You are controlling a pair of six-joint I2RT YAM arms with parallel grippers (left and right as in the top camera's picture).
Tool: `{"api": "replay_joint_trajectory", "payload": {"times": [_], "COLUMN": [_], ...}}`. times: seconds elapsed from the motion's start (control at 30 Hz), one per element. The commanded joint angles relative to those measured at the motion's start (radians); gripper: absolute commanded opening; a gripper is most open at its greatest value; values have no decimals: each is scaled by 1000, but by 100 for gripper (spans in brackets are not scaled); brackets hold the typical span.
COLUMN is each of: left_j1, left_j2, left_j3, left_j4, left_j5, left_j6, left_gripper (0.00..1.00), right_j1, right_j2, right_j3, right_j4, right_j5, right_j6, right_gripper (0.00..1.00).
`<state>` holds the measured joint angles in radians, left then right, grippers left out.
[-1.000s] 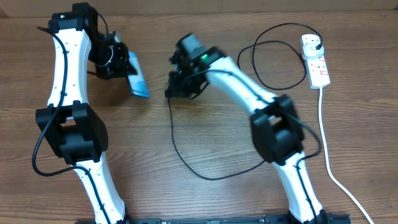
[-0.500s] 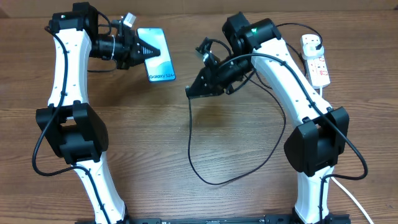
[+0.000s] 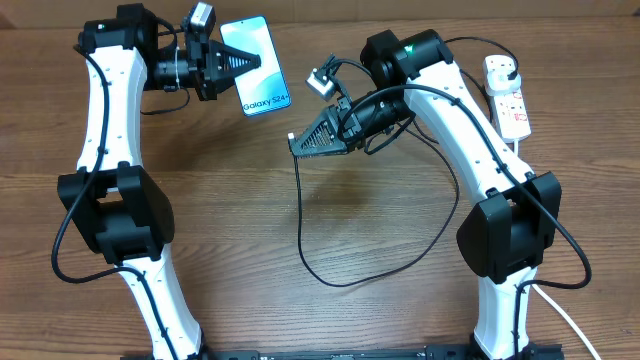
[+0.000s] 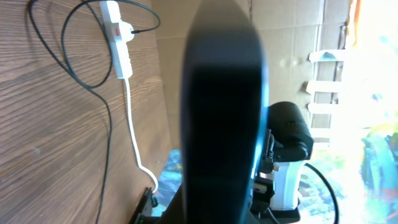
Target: Plug charger to phone and switch on socket
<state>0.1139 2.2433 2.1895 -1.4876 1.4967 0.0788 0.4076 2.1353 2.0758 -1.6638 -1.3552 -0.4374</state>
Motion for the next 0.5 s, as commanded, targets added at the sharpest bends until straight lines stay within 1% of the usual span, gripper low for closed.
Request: {"api": "replay_joint_trajectory", "payload": {"times": [0.0, 0.1, 0.27, 0.47], "left_j1": [-7, -26, -48, -50], "left_j2": [-16, -16, -16, -16], "left_j3": [18, 18, 18, 18], "left_j4": [-4, -5, 1, 0], "left_j5": [85, 86, 86, 82], "left_j6": [-9, -16, -15, -15], "left_gripper": [4, 4, 4, 4], "right_j1": [13, 24, 24, 24], "right_j2": [-34, -33, -33, -33], "right_j3": [7, 7, 7, 7], "right_j4": [13, 51, 166, 263], "right_j5": [-64, -60, -22, -21], "right_j6": [-31, 30, 209, 327], "right_gripper": [4, 4, 4, 4]}}
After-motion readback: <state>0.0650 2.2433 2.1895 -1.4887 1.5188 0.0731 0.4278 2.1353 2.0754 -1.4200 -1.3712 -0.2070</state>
